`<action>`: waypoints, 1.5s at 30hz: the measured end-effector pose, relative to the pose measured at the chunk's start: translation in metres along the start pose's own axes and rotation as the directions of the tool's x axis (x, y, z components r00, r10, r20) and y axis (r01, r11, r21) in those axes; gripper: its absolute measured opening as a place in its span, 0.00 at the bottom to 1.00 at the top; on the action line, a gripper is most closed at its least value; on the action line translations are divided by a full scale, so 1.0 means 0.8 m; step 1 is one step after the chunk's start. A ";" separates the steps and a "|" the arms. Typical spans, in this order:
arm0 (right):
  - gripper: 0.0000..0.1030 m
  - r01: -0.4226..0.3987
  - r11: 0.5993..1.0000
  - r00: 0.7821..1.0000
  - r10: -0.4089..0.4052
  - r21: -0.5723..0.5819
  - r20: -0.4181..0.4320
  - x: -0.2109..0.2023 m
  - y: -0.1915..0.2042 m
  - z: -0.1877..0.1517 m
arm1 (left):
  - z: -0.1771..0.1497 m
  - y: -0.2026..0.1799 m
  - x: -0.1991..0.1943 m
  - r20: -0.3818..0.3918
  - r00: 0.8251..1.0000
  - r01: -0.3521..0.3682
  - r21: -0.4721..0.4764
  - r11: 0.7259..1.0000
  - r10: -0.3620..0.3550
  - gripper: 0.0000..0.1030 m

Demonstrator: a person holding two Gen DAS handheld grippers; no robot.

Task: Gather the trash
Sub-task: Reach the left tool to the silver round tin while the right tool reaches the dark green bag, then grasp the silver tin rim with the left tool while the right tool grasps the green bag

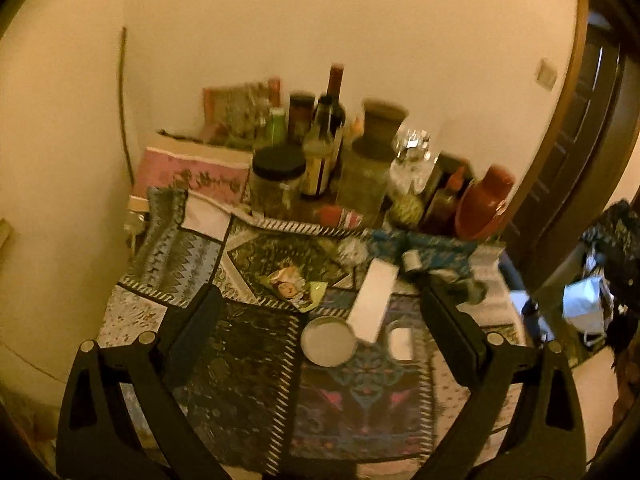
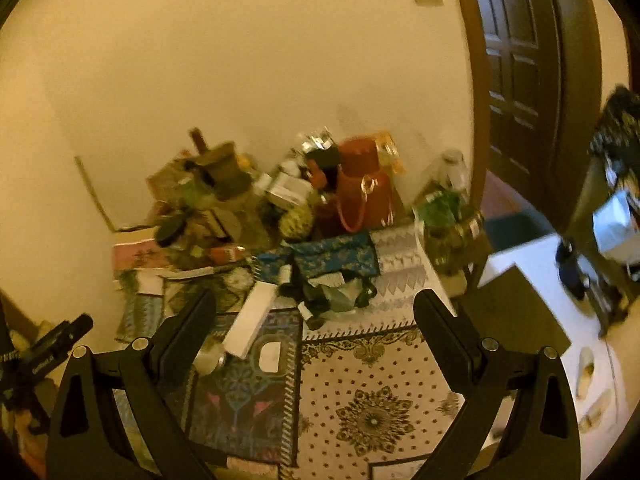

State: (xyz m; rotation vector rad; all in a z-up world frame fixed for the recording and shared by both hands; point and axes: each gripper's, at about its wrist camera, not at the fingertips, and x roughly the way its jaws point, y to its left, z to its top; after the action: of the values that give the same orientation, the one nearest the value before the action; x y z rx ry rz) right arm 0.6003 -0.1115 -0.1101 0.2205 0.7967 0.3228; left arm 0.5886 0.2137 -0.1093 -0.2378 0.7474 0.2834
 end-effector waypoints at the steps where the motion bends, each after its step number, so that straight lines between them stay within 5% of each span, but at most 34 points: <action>1: 0.95 0.006 1.000 1.000 -0.005 0.020 -0.026 0.017 0.000 0.000 | 0.002 0.007 0.021 -0.028 1.000 0.005 0.005 1.000 -0.004 0.97; 5: 0.95 0.033 0.995 0.992 -0.020 0.096 -0.126 0.088 -0.008 -0.004 | -0.004 0.030 0.095 -0.130 0.991 0.030 0.023 0.999 -0.027 0.96; 7: 0.95 0.057 0.988 0.986 -0.033 0.146 -0.164 0.125 -0.019 -0.008 | -0.012 0.037 0.128 -0.183 0.982 0.044 0.031 0.999 -0.038 0.87; 12: 0.95 0.124 0.949 0.968 -0.052 0.291 -0.246 0.203 -0.055 -0.020 | -0.044 0.051 0.212 -0.338 0.937 0.097 0.011 0.995 -0.087 0.70; 17: 0.95 0.195 0.904 0.951 -0.079 0.381 -0.299 0.253 -0.086 -0.035 | -0.073 0.058 0.255 -0.425 0.894 0.141 -0.030 0.990 -0.140 0.53; 22: 0.82 0.210 0.905 0.942 -0.085 0.370 -0.325 0.280 -0.094 -0.043 | -0.087 0.055 0.274 -0.450 0.876 0.183 -0.025 0.983 -0.175 0.35; 26: 0.68 0.200 0.928 0.937 -0.087 0.315 -0.339 0.293 -0.084 -0.044 | -0.086 0.047 0.278 -0.440 0.878 0.207 -0.006 0.978 -0.189 0.27; 28: 0.54 0.185 0.941 0.933 -0.078 0.283 -0.351 0.298 -0.076 -0.045 | -0.086 0.042 0.282 -0.447 0.871 0.224 -0.005 0.975 -0.202 0.10; 33: 0.26 0.167 0.957 0.933 -0.075 0.237 -0.353 0.301 -0.067 -0.048 | -0.087 0.035 0.285 -0.446 0.870 0.231 -0.009 0.973 -0.211 0.03; 39: 0.17 0.160 0.968 0.938 -0.087 0.193 -0.337 0.280 -0.069 -0.046 | -0.078 0.030 0.268 -0.419 0.889 0.198 -0.018 0.980 -0.187 0.01; 45: 0.10 0.147 0.983 0.959 -0.115 0.107 -0.257 0.226 -0.055 -0.031 | -0.053 0.019 0.217 -0.333 0.930 0.163 -0.009 0.987 -0.156 0.01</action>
State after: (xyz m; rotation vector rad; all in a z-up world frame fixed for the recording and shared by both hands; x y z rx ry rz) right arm 0.7095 -0.0846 -0.2608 0.2458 1.0780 0.1766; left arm 0.6784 0.2438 -0.2620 -0.3324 1.0592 0.0805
